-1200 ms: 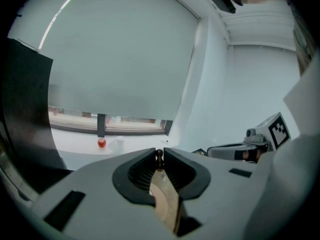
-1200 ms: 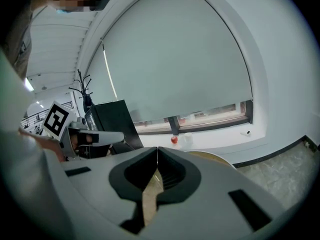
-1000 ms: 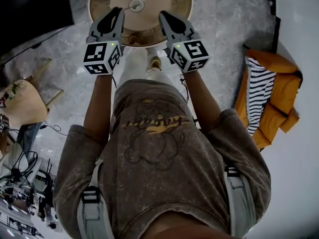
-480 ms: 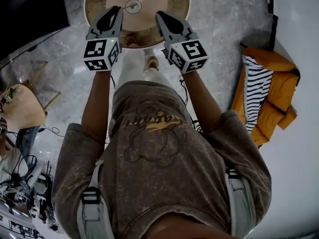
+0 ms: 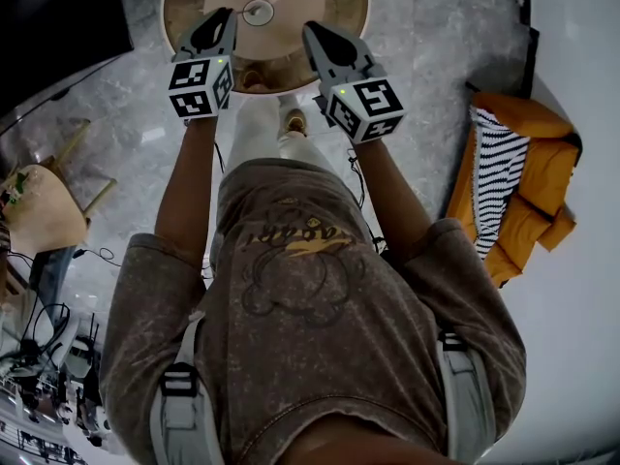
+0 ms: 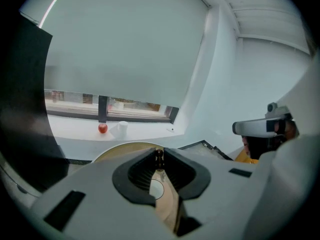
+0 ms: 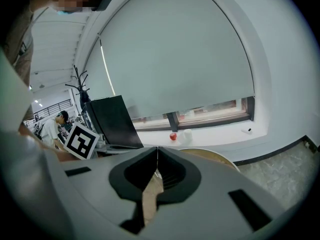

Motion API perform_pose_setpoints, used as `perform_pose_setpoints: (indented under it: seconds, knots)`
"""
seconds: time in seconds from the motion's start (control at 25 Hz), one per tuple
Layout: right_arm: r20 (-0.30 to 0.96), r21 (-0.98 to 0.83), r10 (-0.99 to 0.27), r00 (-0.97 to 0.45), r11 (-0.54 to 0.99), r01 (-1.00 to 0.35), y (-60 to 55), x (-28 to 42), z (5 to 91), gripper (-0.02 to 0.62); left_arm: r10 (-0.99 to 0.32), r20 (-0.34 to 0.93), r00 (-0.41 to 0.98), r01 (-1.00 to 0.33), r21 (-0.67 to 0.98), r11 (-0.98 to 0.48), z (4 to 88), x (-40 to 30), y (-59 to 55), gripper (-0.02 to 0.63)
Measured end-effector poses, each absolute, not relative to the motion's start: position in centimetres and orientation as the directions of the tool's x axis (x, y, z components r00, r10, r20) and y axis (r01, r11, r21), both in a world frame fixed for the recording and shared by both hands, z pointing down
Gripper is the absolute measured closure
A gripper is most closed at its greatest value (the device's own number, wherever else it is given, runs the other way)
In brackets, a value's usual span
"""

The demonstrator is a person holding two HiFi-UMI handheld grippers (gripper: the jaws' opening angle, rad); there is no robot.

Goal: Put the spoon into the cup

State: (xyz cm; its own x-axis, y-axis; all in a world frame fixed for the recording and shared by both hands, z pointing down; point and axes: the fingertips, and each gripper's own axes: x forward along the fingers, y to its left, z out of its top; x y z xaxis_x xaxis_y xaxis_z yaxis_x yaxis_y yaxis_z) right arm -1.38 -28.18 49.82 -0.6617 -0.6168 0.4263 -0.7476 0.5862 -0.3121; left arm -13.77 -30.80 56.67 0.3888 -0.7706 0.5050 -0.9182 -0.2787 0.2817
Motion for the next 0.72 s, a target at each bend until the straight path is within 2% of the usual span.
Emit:
perform_pose_setpoints:
  seconds: [0.72]
  knots:
    - [0.444, -0.32, -0.609, -0.657, 0.578, -0.751, -27.5, -2.2, 50.8, 0.577, -0.717, 0.576, 0.392, -0.916, 0.314, -0.249, 65.4, -13.9, -31.4, 0.545]
